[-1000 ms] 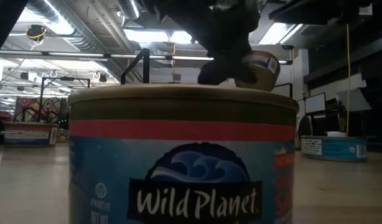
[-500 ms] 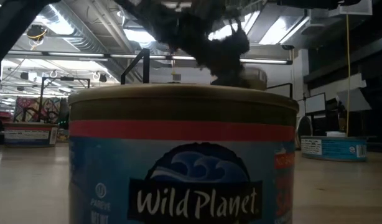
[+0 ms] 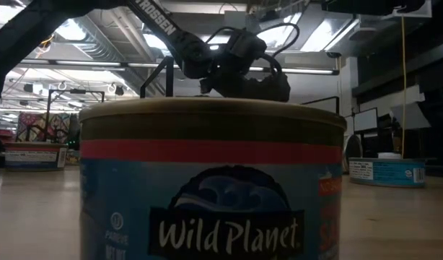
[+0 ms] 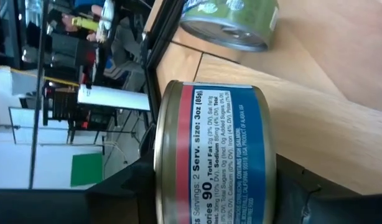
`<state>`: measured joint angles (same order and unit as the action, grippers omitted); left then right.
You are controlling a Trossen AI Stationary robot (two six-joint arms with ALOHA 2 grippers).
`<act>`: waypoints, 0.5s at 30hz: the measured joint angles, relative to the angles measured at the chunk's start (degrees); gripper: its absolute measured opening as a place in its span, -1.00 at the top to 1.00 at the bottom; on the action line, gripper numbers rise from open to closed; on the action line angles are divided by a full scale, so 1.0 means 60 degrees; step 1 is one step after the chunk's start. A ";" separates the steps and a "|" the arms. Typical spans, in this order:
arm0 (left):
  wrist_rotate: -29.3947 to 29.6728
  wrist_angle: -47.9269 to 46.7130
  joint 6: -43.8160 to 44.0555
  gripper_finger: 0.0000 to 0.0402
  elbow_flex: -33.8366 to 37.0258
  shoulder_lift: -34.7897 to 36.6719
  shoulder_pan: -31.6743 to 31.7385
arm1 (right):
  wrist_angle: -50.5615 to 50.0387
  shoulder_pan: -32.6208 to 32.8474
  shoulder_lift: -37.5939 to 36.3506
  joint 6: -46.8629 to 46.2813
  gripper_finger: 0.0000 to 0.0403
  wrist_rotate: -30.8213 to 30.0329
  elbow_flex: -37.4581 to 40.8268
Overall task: Stack canned seafood by type on shelf
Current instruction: Put the blue and pink tuna can on the shelf
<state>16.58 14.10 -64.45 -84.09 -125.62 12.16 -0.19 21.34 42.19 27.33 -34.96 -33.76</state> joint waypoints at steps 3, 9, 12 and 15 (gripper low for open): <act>0.0003 -0.0024 -0.0019 -0.06 0.0000 0.0000 -0.0004 | -0.0014 0.0000 0.0000 0.0000 -0.15 0.0000 -0.0003; 0.0198 -0.0013 0.0210 -0.10 0.0000 0.0000 0.0000 | -0.0007 0.0000 0.0000 0.0000 -0.15 0.0000 -0.0003; 0.0238 -0.0112 0.0916 -0.18 0.0000 0.0000 0.0005 | -0.0007 -0.0003 0.0000 0.0000 -0.15 0.0000 -0.0003; 0.0590 -0.0203 0.1230 -0.25 0.0000 0.0000 0.0002 | -0.0006 0.0000 0.0000 -0.0005 -0.15 0.0000 -0.0002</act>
<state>20.12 12.88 -57.07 -84.09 -125.62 12.17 -0.22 21.34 42.19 27.30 -34.96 -33.78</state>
